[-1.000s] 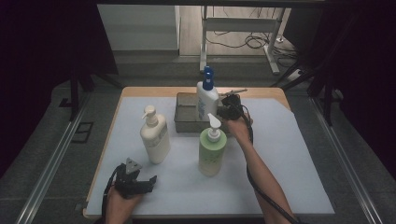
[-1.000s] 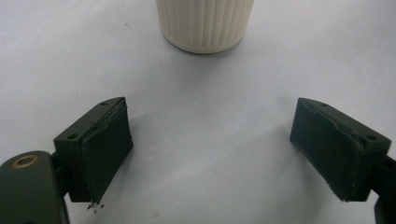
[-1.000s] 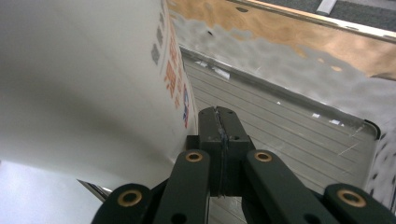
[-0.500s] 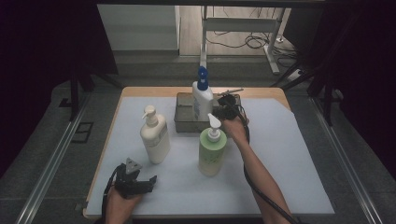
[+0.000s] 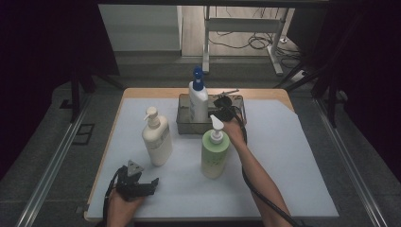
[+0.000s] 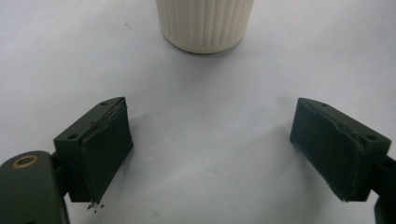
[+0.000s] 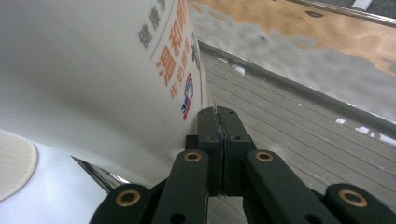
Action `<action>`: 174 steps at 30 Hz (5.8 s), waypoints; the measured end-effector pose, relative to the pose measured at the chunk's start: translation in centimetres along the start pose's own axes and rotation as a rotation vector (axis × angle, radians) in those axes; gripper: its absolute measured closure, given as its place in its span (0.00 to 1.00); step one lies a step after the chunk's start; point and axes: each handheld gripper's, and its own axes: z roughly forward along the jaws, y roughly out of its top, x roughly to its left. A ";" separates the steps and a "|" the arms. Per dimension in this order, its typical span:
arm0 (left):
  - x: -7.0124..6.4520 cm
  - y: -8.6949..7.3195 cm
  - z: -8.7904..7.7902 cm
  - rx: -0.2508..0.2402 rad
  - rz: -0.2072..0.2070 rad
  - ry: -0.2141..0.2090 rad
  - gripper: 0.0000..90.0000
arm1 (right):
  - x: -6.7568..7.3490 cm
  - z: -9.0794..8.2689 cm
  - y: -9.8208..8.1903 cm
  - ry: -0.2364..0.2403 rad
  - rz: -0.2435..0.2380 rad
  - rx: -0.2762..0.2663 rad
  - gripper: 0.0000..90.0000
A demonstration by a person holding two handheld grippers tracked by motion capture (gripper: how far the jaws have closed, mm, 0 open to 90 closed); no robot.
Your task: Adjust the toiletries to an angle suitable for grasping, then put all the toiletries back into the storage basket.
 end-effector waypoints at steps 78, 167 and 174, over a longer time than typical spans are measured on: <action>0.0 0.0 0.0 -0.001 0.000 0.000 0.13 | 2.5 -1.4 0.0 0.100 -0.163 -0.027 0.50; 0.0 0.0 0.0 0.001 0.001 0.002 0.13 | 0.1 -15.8 -12.6 0.110 -0.252 -0.044 0.13; 0.0 0.0 0.0 0.000 0.004 0.002 0.13 | 1.8 -15.9 -13.1 0.163 -0.290 -0.035 0.12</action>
